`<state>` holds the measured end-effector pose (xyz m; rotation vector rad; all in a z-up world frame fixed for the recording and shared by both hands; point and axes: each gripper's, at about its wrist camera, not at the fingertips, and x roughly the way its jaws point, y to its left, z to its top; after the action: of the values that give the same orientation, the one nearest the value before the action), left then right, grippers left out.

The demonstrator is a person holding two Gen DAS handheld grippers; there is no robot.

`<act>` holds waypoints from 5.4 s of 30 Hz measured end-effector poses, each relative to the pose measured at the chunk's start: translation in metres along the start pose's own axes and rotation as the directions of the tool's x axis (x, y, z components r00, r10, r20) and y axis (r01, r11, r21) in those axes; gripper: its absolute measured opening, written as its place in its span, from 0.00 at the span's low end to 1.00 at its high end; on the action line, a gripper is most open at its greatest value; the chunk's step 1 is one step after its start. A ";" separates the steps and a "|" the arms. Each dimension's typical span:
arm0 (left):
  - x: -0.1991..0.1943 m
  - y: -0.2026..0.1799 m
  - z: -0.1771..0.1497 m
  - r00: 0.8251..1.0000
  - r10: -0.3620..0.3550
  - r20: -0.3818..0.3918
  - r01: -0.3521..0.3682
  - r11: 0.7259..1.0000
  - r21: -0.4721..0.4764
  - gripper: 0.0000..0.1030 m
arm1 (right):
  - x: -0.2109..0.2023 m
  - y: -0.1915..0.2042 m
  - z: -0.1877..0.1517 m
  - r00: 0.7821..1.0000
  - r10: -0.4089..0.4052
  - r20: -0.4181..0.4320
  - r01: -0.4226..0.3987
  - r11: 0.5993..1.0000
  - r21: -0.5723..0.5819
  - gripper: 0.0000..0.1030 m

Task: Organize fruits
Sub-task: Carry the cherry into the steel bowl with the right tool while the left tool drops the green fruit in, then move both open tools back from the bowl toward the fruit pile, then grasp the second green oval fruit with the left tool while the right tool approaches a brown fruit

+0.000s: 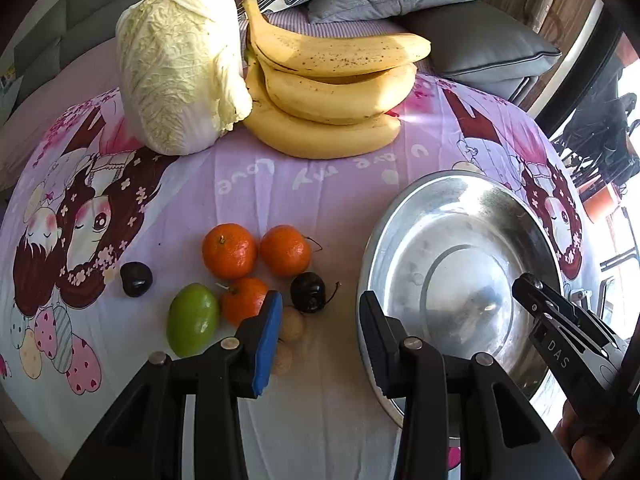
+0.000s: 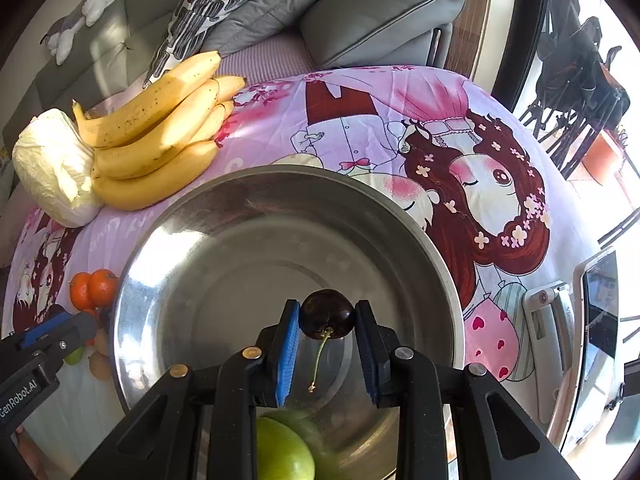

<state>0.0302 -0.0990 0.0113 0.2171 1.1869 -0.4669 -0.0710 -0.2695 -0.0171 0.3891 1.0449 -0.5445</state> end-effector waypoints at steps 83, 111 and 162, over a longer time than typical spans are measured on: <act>-0.006 0.136 -0.017 0.997 -0.005 0.079 0.028 0.955 -0.295 0.94 | -0.024 0.142 -0.020 0.972 0.233 -0.025 -0.227 0.914 -0.337 1.00; -0.003 0.140 -0.018 0.996 -0.064 0.063 0.076 0.973 -0.220 0.78 | -0.004 0.195 -0.043 0.934 0.303 -0.186 -0.355 0.839 -0.413 0.72; 0.046 0.120 -0.014 0.994 -0.082 -0.066 0.067 0.976 -0.206 0.37 | 0.013 0.192 -0.052 0.932 0.277 -0.232 -0.352 0.842 -0.408 0.26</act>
<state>0.0868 0.0022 -0.0458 0.0132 1.3100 -0.4016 0.0114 -0.0898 -0.0431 0.1930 1.1984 0.0347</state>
